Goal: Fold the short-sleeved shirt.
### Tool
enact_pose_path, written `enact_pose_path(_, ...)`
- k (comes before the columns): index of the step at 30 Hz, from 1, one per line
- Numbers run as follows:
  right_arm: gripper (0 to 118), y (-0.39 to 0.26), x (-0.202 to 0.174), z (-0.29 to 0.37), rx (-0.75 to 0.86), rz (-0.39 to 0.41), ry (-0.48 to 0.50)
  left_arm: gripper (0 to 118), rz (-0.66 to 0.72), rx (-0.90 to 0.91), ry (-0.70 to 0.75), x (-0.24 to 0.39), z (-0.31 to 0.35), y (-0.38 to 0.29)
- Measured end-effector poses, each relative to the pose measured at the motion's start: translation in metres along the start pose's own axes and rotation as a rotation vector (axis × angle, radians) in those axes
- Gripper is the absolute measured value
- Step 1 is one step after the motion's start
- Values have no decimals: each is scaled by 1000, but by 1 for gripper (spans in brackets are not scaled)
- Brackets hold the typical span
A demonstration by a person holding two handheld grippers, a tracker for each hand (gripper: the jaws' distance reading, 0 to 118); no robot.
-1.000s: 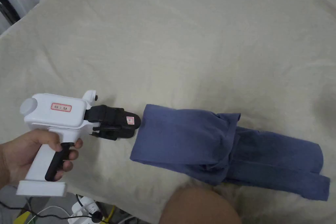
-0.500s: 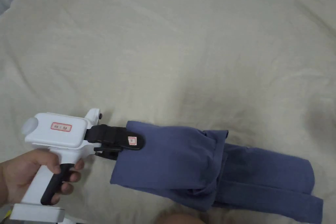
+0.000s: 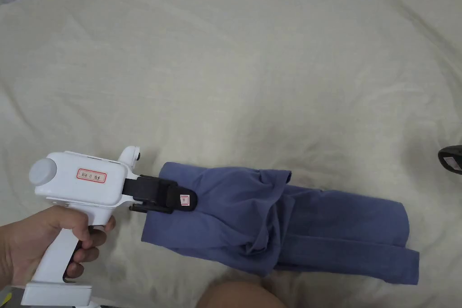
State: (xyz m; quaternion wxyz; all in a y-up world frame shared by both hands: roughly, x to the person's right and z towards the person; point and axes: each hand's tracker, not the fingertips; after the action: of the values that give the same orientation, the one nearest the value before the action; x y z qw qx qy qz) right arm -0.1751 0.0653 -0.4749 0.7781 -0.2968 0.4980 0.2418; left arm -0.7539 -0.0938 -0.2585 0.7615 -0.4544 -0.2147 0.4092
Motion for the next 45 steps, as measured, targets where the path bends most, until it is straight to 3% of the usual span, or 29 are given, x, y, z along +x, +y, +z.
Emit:
enact_pose_path(11,0,-4,-1,16,34,-16,-7,16,-18,9,133,23,42,0)
enact_pose_path(14,0,-3,0,18,44,-15,-6,15,-52,27,235,28,75,1)
enact_pose_path(16,0,-3,1,19,56,-16,-5,15,34,8,249,28,105,5)
enact_pose_path(18,0,-3,3,19,66,-15,-3,15,-55,42,402,38,127,8)
enact_pose_path(19,0,-3,4,18,74,-16,0,15,41,34,371,38,137,10)
enact_pose_path(21,0,-1,3,18,85,-20,3,15,-25,42,468,56,147,10)
enact_pose_path(23,0,0,2,18,96,-19,9,15,-20,39,449,75,148,12)
enact_pose_path(25,0,2,0,19,104,-20,9,15,-21,69,566,99,139,12)
enact_pose_path(26,0,2,0,20,108,-22,9,15,-15,48,517,119,126,7)
enact_pose_path(29,0,0,2,22,118,-27,8,15,-90,28,585,158,94,3)
enact_pose_path(38,0,-8,6,36,146,-41,-1,15,-87,17,609,198,14,17)
enact_pose_path(45,0,-11,11,45,161,-52,-5,15,-134,-97,600,206,-64,21)
